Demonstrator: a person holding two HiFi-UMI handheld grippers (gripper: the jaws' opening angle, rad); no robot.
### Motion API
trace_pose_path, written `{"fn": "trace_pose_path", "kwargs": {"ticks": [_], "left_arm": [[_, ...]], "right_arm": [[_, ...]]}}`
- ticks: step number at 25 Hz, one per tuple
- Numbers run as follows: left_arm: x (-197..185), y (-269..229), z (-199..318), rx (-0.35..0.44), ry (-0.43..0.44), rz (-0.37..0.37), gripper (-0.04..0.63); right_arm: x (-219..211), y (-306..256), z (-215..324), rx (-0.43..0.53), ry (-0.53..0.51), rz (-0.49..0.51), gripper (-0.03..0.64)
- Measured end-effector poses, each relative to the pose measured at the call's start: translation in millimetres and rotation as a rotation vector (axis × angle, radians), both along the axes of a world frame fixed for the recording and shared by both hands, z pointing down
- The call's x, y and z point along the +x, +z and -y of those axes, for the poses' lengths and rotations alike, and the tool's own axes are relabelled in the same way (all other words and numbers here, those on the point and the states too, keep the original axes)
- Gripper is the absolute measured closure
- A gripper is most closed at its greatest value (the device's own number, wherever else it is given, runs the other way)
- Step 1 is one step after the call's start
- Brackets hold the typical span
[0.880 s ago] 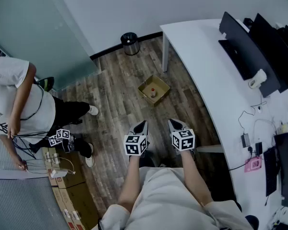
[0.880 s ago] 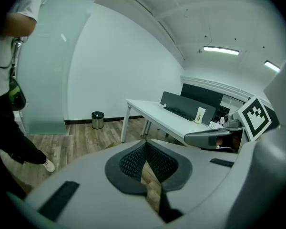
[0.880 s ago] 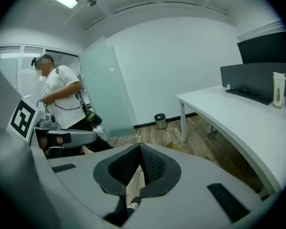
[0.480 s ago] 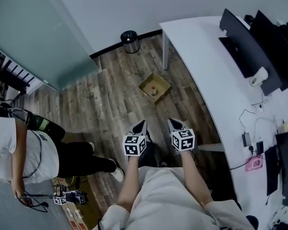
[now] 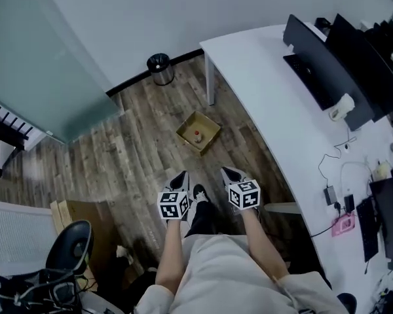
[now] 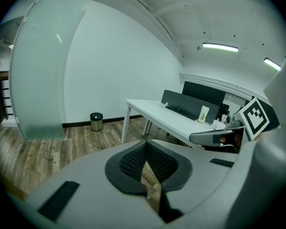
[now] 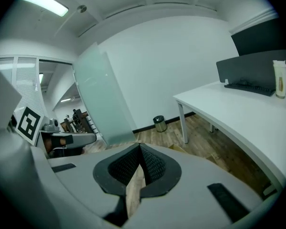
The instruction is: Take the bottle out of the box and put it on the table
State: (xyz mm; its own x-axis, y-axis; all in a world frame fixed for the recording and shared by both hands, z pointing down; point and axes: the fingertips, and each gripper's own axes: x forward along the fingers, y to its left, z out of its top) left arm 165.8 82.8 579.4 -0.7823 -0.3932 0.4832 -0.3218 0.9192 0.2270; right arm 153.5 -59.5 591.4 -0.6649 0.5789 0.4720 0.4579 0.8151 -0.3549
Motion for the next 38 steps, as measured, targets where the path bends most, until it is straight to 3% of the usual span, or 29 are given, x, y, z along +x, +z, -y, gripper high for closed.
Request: {"fn": "trace_pose_path", "kwargs": {"ticks": [9, 26, 32, 38], "left_arm": [[-80, 3, 1, 0.008, 0.037, -0.01, 0.581], [-217, 16, -42, 0.056, 0.073, -0.03, 0.581], [-242, 30, -59, 0.082, 0.083, -0.054, 0.581], [-251, 46, -65, 0.095, 0.087, -0.087, 0.581]], "right_arm": [[-63, 18, 5, -0.005, 0.045, -0.064, 0.577], [-179, 35, -43, 0.037, 0.042, -0.122, 0.577], [-202, 40, -55, -0.017, 0.114, -0.132, 0.577], [-212, 44, -54, -0.008, 0.141, -0.126, 0.577]]}}
